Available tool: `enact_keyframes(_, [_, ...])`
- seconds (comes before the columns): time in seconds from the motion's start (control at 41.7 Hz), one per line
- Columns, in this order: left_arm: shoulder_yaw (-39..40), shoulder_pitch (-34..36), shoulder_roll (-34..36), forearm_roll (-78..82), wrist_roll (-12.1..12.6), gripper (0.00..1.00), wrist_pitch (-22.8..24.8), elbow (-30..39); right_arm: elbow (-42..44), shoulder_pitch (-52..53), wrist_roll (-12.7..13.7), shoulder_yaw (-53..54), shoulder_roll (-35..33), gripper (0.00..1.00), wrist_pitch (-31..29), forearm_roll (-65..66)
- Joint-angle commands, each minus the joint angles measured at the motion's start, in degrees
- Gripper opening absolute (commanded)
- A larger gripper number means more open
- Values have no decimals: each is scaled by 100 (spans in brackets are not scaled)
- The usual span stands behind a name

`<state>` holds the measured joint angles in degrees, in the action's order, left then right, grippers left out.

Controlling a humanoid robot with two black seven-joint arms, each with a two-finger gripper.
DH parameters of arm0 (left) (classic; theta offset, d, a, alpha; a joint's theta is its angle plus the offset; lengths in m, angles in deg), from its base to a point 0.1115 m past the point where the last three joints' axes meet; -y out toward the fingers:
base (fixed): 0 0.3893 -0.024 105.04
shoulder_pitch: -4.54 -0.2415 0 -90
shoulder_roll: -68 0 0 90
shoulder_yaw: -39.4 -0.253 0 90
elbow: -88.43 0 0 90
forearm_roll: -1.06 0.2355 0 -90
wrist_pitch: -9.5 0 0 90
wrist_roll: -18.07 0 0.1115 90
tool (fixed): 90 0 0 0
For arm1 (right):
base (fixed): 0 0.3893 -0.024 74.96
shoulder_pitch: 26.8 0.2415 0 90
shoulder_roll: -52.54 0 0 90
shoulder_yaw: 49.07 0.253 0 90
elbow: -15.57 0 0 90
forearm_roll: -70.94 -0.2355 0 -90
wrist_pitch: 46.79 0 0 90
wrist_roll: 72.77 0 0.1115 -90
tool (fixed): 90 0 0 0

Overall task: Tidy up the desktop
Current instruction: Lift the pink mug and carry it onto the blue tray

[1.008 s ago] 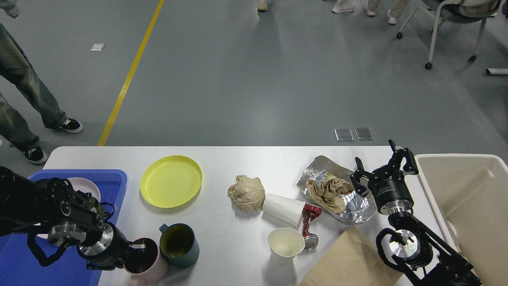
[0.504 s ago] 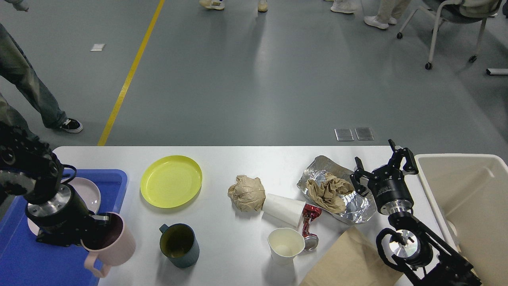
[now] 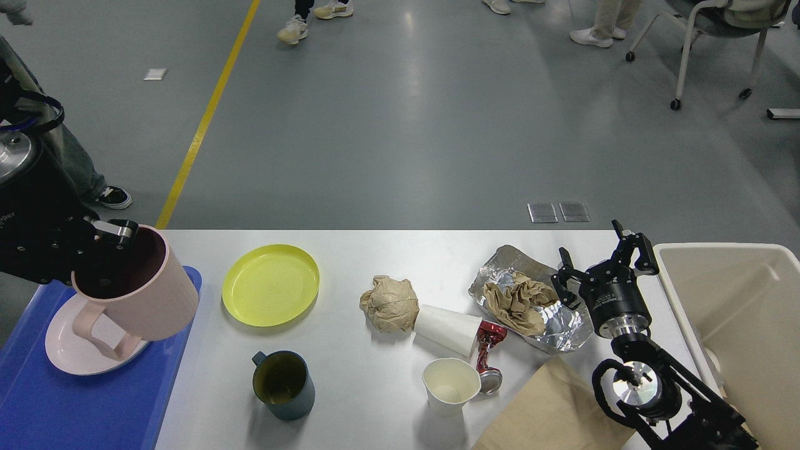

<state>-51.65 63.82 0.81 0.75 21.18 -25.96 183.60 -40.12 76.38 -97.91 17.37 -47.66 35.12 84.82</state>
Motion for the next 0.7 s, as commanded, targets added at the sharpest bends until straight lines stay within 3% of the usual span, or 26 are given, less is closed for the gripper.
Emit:
enact_keyframes(0.0, [-45,-56,21,5,6,0,39,-51,-3,0,0,0,0,100,0,1])
enact_keyframes(0.264, [-484,-864,1180,390,49,1,46,-911,-3,0,0,0,0,100,0,1])
enact_keyframes(0.456, [-55,-2401,2481,1279,-12,1,46,-2361,-3,0,0,0,0,100,0,1])
enact_keyframes(0.672, [683,-3983,3264,1525,-12,0,39,-3566,-3,0,0,0,0,100,0,1])
